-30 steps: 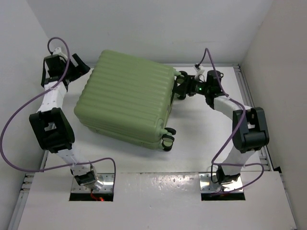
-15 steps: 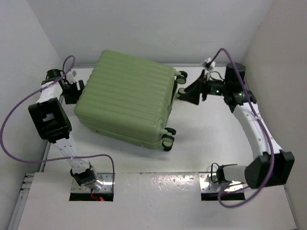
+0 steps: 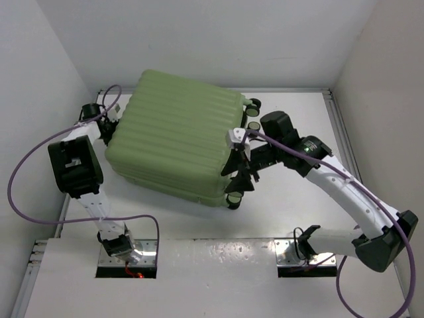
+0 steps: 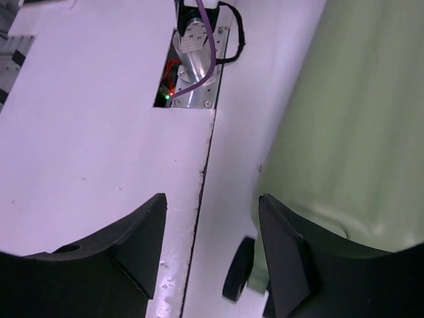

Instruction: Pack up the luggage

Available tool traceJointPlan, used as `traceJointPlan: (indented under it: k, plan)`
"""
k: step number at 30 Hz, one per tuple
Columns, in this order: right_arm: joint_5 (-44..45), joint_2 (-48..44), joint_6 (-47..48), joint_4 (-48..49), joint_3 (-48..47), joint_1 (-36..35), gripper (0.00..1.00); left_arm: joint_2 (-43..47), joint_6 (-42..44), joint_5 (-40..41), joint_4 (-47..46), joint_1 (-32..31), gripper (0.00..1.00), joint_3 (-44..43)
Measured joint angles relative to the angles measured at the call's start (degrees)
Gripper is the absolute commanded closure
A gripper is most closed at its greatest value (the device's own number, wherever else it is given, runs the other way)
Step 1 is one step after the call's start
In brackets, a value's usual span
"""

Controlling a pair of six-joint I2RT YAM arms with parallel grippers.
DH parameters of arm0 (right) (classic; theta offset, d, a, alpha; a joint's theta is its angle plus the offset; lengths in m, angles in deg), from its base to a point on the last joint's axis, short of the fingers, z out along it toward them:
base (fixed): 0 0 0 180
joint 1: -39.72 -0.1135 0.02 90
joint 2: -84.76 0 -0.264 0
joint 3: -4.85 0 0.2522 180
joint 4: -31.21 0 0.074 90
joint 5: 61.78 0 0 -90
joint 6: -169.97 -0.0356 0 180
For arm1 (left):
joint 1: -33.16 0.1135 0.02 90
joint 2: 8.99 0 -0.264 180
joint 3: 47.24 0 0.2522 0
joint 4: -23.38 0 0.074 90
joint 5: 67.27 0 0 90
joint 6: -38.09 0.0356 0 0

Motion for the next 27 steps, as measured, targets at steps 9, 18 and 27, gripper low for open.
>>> traceJointPlan:
  k: [9, 18, 27]
  plan:
    - [7.08, 0.17, 3.39, 4.61, 5.46, -10.38, 0.49, -0.33, -14.53, -2.21, -8.11, -7.56, 0.56, 4.0]
    - [4.04, 5.75, 5.92, 0.37, 2.21, -7.43, 0.67, -4.94, -27.52, -5.77, -11.41, -13.7, 0.42, 1.55]
    - [14.82, 0.42, 14.03, -5.77, 6.21, -9.51, 0.67, 1.64, -32.48, -5.18, -18.58, -12.0, 0.2, 9.2]
